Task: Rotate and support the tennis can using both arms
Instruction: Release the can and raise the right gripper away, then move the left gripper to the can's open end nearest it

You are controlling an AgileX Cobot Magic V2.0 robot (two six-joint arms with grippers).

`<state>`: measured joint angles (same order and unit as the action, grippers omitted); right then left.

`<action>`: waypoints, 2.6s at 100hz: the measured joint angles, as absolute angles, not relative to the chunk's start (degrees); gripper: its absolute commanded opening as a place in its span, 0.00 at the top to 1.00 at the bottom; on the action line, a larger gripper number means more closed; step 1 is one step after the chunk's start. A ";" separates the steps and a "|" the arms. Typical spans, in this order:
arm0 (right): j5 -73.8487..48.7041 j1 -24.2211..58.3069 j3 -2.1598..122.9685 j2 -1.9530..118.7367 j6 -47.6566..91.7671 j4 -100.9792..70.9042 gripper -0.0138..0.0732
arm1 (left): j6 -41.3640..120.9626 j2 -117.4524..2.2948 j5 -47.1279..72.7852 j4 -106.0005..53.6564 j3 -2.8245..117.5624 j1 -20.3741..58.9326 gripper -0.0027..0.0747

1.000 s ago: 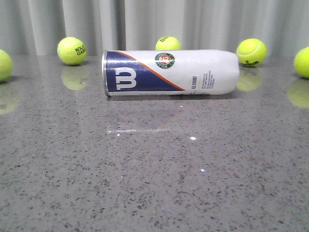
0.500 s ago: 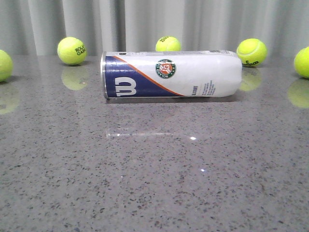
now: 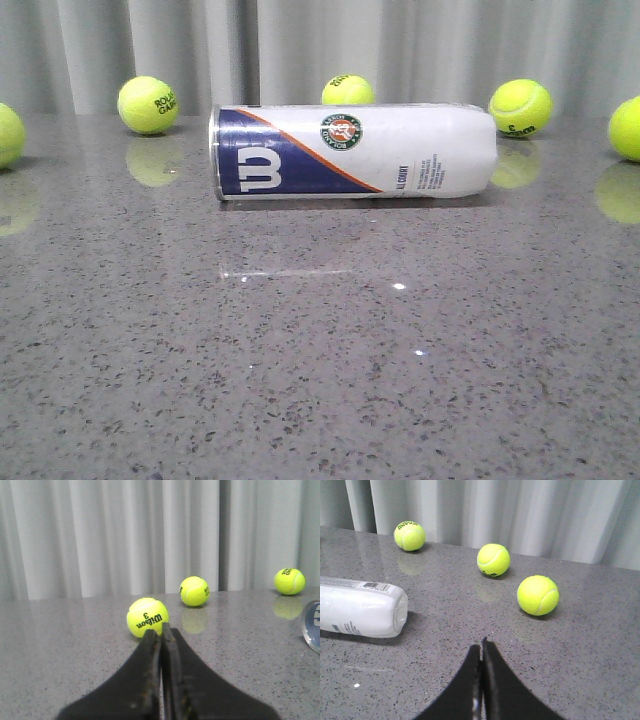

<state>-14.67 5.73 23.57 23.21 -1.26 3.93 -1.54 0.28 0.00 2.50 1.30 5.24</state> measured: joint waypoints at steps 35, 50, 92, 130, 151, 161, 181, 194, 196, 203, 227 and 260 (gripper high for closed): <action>-14.67 5.73 23.57 23.21 -1.26 3.93 0.92 | -1.54 -12.00 22.84 -4.81 27.19 5.24 0.99; -14.63 5.73 23.57 23.21 -1.26 3.93 0.92 | -1.54 -24.33 35.30 -5.08 40.43 5.24 0.99; -14.63 5.73 23.57 23.21 -1.26 3.93 0.92 | -1.40 -51.80 48.08 -6.28 55.11 5.24 0.99; -14.54 5.73 23.57 23.21 -1.26 3.93 0.92 | 14.01 -62.57 48.74 -29.17 55.38 5.19 0.32; -14.54 5.73 23.57 23.21 -1.26 3.93 0.92 | 19.41 -67.04 48.04 -35.12 55.42 5.19 0.16; -14.54 5.73 23.57 23.21 -1.26 3.93 0.92 | 24.54 -69.98 47.78 -41.90 55.42 5.19 0.16; -14.54 5.73 23.57 23.21 -1.26 3.93 0.92 | 37.30 -78.42 49.95 -58.94 55.42 5.19 0.16; -14.54 5.73 23.57 23.21 -1.26 3.93 0.92 | 45.38 -83.64 53.09 -68.97 55.51 5.19 0.16; -14.54 5.73 23.57 23.21 -1.26 3.93 0.92 | 46.27 -84.39 53.23 -70.12 55.55 5.19 0.16; -14.54 5.73 23.57 23.21 -1.26 3.93 0.92 | 48.57 -86.67 53.51 -72.70 55.92 5.19 0.16; -14.54 5.73 23.57 23.21 -1.26 3.93 0.92 | 50.20 -92.85 53.62 -74.58 60.29 8.81 0.16; -14.54 5.73 23.57 23.21 -1.26 3.93 0.92 | 50.28 -100.72 53.94 -78.12 66.92 14.68 0.17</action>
